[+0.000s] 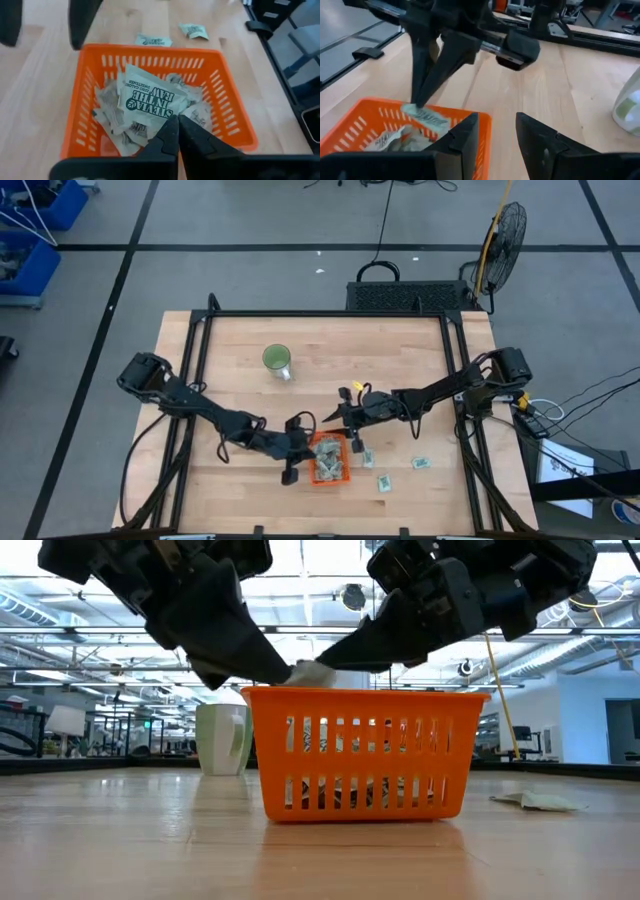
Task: Pick and place Stevia / Truvia into bins
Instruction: Put the stevia packet into the orange basket
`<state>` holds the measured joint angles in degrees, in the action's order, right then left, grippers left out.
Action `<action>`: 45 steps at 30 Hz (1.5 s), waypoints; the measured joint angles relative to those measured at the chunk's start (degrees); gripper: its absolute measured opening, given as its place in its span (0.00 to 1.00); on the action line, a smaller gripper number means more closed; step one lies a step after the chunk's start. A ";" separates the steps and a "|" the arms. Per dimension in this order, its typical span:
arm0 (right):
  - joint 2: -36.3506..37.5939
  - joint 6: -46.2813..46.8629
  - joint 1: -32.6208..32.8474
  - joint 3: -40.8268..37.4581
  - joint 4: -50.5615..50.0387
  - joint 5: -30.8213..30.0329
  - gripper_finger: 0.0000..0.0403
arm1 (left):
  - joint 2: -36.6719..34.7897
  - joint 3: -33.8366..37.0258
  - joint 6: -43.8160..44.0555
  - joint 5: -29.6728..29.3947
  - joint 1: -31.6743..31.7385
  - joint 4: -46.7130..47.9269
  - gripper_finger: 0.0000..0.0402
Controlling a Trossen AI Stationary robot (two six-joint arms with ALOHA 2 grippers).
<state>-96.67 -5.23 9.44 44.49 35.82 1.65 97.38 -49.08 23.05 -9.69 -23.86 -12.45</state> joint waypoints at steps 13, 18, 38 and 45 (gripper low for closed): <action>3.65 -0.02 1.19 -0.04 -9.66 -0.01 0.31 | -0.04 -0.02 -0.40 -1.29 0.33 0.16 0.23; 11.95 0.24 4.30 -0.03 -25.75 3.50 0.31 | -0.04 -0.02 -1.65 -1.31 0.35 0.20 0.23; 12.55 12.72 18.31 -16.40 -15.21 -9.31 0.44 | -0.09 -0.04 -3.83 0.57 4.44 -0.25 0.23; 9.75 16.32 18.03 -19.85 -8.18 -10.19 0.48 | -0.09 -0.04 -6.97 0.76 5.71 -1.00 0.23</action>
<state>-86.92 11.08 27.47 24.64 27.64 -8.54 97.30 -49.12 16.09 -8.93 -18.14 -13.45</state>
